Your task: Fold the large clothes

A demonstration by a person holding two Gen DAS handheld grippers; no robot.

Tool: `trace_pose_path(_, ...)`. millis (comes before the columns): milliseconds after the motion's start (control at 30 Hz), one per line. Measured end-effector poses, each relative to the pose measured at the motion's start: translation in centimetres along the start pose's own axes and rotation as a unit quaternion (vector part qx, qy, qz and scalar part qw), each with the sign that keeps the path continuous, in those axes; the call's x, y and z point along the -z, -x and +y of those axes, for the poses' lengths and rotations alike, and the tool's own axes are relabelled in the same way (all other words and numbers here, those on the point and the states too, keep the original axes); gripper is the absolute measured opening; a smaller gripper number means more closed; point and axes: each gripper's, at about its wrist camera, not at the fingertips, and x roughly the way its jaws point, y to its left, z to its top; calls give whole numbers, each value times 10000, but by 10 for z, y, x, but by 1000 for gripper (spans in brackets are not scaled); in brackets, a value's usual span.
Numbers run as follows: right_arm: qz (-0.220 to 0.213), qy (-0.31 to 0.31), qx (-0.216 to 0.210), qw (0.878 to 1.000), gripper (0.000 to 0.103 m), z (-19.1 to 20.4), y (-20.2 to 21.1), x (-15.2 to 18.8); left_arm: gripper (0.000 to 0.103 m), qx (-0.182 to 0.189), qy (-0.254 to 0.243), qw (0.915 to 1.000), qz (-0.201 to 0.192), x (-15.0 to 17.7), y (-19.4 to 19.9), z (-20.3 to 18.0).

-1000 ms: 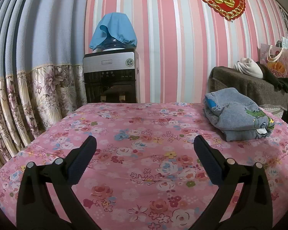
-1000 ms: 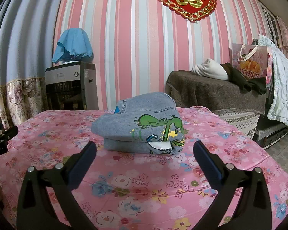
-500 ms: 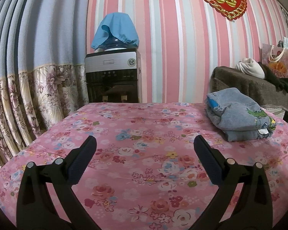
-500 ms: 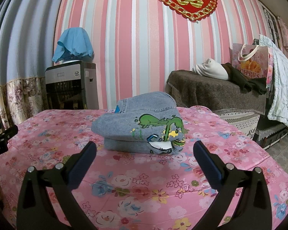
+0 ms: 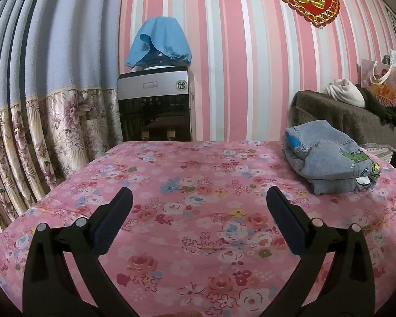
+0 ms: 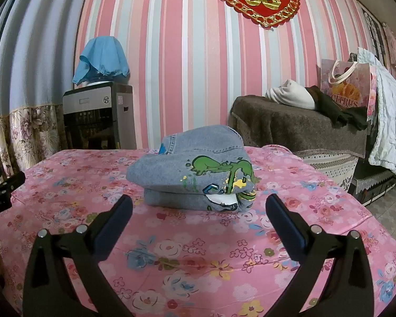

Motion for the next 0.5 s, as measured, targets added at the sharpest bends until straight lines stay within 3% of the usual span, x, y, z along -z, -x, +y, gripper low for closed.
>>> trace_pose_path(500, 5, 2, -1, 10000, 101, 0, 0, 0, 100, -42, 30, 10000, 10, 0, 1, -2)
